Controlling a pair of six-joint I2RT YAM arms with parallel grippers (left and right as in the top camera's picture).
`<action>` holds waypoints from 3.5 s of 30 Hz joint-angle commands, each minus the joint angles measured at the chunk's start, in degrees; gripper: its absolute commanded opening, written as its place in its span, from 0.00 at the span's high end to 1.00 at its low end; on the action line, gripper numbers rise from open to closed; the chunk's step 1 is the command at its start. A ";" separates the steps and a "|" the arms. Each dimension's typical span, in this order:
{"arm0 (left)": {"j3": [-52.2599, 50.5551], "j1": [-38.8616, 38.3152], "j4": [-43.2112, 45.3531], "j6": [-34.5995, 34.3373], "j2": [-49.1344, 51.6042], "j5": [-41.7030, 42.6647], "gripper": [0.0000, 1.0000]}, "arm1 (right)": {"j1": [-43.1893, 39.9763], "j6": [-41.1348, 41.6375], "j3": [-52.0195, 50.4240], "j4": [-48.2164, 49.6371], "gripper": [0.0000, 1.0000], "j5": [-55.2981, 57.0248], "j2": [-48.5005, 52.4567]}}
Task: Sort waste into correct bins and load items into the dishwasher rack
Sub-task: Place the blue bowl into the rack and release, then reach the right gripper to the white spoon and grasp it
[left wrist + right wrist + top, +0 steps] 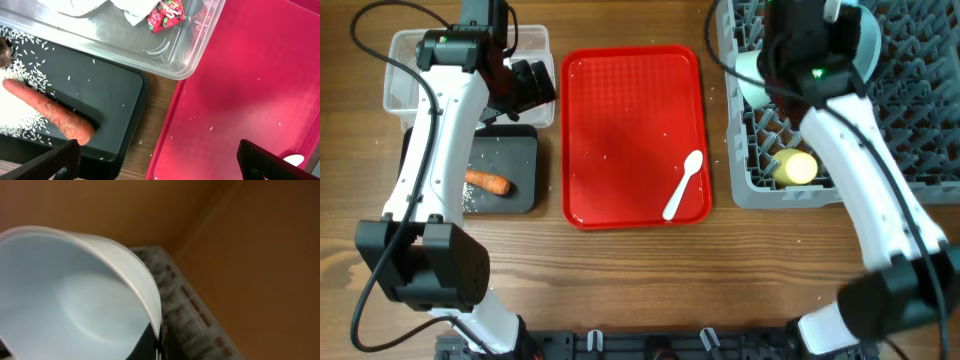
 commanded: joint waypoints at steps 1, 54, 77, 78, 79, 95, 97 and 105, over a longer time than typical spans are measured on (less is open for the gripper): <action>-0.13 0.26 -0.02 -0.96 -0.76 -0.74 0.00 | -3.13 -24.22 0.37 11.45 0.96 3.28 7.65; -0.13 0.26 -0.04 -0.94 -0.76 -0.74 0.00 | -2.54 -50.93 0.39 51.93 0.00 -8.11 30.21; -0.13 0.26 -0.02 -0.94 -0.76 -0.74 0.00 | 6.45 -45.72 0.44 63.80 0.00 -2.34 26.40; -0.13 0.26 -0.02 -0.96 -0.76 -0.74 0.00 | 7.61 -45.27 0.44 63.39 0.00 -1.77 26.40; -0.13 0.26 -0.02 -0.94 -0.76 -0.74 0.00 | 9.22 -43.98 0.44 62.05 0.00 -1.05 26.38; -0.15 0.26 -0.02 -0.94 -0.76 -0.74 0.00 | 17.35 5.88 0.44 17.90 0.00 -14.21 19.54; -0.15 0.26 -0.02 -0.94 -0.76 -0.74 0.00 | 16.50 9.92 0.44 11.91 0.00 -21.81 16.83; -0.15 0.26 -0.02 -0.96 -0.76 -0.74 0.00 | 15.87 11.85 0.44 -17.99 0.04 -50.86 11.50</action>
